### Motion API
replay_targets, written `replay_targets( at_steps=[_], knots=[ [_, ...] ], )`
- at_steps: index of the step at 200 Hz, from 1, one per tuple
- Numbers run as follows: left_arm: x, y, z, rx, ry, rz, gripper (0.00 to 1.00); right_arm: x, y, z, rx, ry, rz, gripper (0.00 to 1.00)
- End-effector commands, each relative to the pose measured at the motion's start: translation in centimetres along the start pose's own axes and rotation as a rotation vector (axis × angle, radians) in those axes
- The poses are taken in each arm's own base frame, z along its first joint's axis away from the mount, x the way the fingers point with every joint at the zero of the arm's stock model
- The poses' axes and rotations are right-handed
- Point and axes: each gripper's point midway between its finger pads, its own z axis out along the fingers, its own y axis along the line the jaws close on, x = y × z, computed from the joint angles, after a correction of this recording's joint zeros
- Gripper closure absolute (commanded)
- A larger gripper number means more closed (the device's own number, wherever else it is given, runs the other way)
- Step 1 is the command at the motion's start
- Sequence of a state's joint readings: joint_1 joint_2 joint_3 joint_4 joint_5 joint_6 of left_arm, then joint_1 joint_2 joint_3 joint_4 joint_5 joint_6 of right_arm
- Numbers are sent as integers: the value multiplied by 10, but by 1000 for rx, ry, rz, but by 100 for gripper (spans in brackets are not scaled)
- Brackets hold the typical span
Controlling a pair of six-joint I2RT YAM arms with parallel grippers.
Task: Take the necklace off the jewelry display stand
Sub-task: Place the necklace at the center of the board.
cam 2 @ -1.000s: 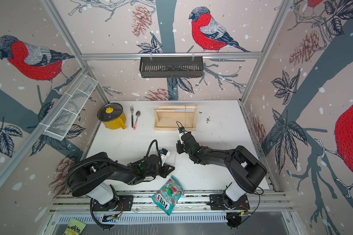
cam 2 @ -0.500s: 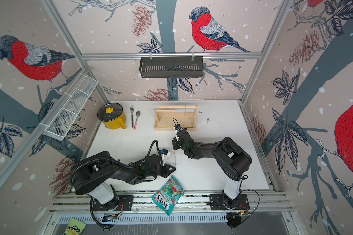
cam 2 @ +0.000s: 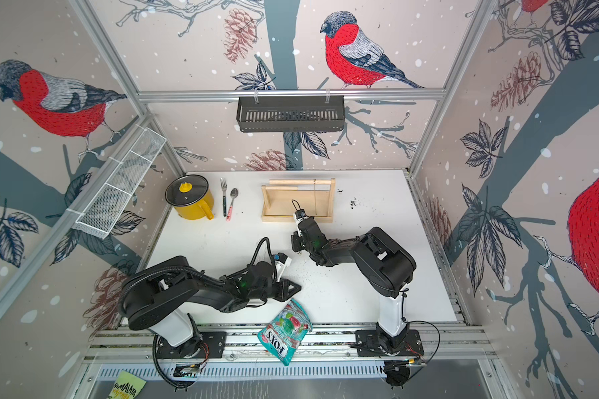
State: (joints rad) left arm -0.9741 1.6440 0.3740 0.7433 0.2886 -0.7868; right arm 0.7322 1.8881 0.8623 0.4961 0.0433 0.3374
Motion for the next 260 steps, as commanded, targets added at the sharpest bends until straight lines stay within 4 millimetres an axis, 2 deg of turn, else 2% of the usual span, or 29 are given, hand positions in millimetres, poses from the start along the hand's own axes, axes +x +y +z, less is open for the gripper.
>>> replay_targets(
  at_steps=[1, 14, 29, 44, 75, 83, 103, 141, 176, 219, 260],
  knots=[
    [13, 19, -3, -90, 47, -29, 77, -7, -1, 1, 12, -25, 1, 85],
    [10, 18, -5, -93, 35, -21, 76, -9, -3, 0, 17, -28, 4, 76],
    [7, 17, -10, -103, 18, -11, 75, -13, -3, -2, 24, -34, 4, 52],
    [3, 16, -16, -114, 1, 5, 74, -18, -5, -6, 38, -40, 3, 39],
    [-9, 12, -33, -137, -59, 37, 72, -29, -7, -19, 57, -59, 4, 21],
    [-12, 12, -38, -151, -77, 44, 72, -32, -6, -24, 55, -63, 4, 20],
    [-21, 12, -55, -181, -136, 58, 70, -33, 1, -35, 24, -55, 4, 25],
    [-38, 17, -93, -253, -283, 60, 62, -17, 14, -52, -18, -27, -5, 57],
    [-48, 21, -127, -275, -419, 45, 54, 1, 13, -47, -14, 9, -11, 75],
    [-53, 22, -148, -257, -520, 77, 53, 14, 9, -31, -10, 56, -22, 87],
    [-59, 15, -151, -258, -528, 102, 53, 29, 5, -20, -6, 99, -21, 92]
  ],
)
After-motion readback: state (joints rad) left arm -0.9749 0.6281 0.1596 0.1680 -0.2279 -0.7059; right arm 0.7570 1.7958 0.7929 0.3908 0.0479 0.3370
